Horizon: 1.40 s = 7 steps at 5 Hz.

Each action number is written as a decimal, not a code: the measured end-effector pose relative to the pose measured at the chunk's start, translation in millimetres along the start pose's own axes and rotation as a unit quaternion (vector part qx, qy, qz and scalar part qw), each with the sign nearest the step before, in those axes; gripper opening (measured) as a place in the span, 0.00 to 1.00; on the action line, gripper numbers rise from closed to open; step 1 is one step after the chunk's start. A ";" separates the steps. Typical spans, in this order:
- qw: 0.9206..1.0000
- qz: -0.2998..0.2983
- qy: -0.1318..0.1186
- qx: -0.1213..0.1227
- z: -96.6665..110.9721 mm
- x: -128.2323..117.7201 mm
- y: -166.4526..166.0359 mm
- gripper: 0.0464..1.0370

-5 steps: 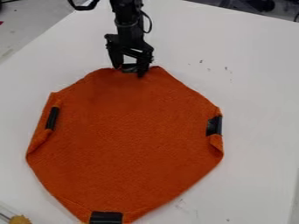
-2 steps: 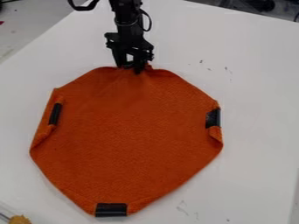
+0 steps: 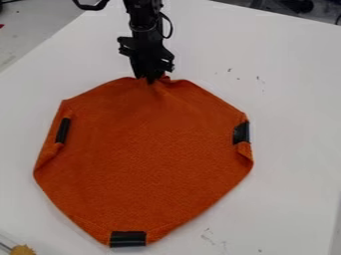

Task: Fold the cloth from top to the center

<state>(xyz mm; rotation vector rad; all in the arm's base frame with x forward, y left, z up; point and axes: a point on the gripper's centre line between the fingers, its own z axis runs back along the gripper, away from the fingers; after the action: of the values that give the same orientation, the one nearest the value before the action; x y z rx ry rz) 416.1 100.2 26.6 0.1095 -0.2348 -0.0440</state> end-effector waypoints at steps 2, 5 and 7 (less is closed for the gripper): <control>0.996 0.011 -0.085 0.036 68.0 -23.6 -14.5 0.15; 0.995 0.090 -0.014 -0.039 41.5 -123.1 -32.6 0.20; 0.992 0.110 0.034 -0.049 51.9 -162.0 -43.5 0.78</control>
<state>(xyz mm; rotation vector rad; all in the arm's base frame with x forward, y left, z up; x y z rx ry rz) 245.2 60.8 34.6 -0.0135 -0.1742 0.1676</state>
